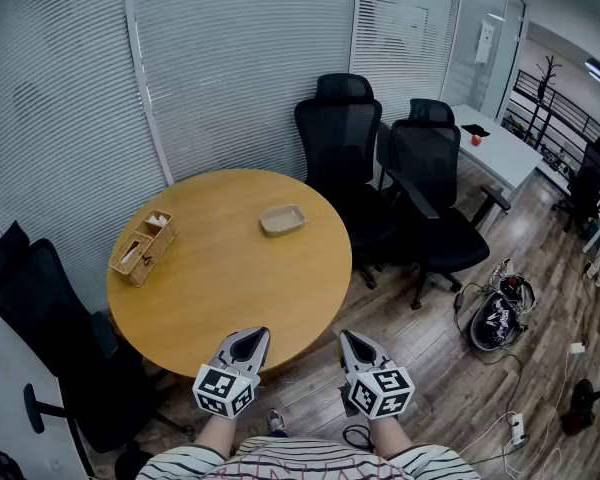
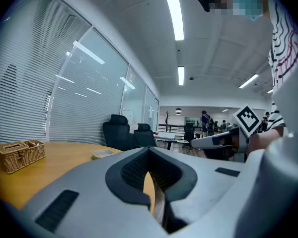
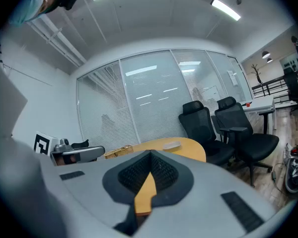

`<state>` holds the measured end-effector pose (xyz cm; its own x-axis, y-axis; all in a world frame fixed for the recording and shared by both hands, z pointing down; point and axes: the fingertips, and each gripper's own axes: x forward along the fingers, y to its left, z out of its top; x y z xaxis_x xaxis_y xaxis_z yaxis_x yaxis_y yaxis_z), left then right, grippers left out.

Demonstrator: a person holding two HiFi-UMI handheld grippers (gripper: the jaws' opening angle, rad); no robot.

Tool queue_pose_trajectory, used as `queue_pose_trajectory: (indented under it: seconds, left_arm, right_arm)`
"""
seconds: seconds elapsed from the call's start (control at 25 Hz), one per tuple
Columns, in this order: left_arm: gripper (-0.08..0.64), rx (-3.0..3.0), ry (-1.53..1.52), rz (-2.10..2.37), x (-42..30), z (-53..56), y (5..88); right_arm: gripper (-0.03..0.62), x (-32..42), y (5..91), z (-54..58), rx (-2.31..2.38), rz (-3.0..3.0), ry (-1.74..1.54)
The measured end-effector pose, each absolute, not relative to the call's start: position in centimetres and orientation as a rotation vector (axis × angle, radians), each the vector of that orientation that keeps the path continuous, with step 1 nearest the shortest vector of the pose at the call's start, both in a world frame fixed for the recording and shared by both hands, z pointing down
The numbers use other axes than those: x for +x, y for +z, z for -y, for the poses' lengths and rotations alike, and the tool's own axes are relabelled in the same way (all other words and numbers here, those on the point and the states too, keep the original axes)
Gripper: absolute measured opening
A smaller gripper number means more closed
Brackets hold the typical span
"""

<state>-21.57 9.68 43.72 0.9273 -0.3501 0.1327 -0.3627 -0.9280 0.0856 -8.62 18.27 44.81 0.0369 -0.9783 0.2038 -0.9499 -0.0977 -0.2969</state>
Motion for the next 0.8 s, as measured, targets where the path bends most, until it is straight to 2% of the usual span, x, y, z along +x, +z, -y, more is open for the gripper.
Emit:
queue_pose_trajectory:
  seconds: [0.36, 0.4, 0.44, 0.48, 0.6, 0.8]
  left_arm:
    - [0.032, 2.994, 0.176, 0.453, -20.7, -3.8, 44.8]
    - [0.032, 2.983, 0.18, 0.445, -20.8, -2.9, 45.0]
    - [0.036, 2.971, 0.184, 0.438, -20.9, -2.0, 45.3]
    - [0.056, 2.959, 0.19, 0.43, -21.0, -1.2, 45.5]
    - [0.169, 2.933, 0.206, 0.406, -20.7, 0.9, 46.2]
    - [0.178, 2.889, 0.208, 0.388, -19.0, 2.7, 47.4]
  right_arm:
    - [0.041, -7.2, 45.8, -11.8, -2.163, -1.937, -0.569]
    - [0.07, -7.1, 46.0, -11.0, -2.168, -1.926, -0.573]
    - [0.158, -7.0, 46.1, -10.2, -2.17, -1.915, -0.579]
    - [0.21, -6.8, 46.2, -9.4, -2.175, -1.903, -0.585]
    - [0.21, -6.1, 46.4, -8.0, -2.205, -1.866, -0.593]
    - [0.21, -4.3, 47.4, -7.2, -2.236, -1.828, -0.635]
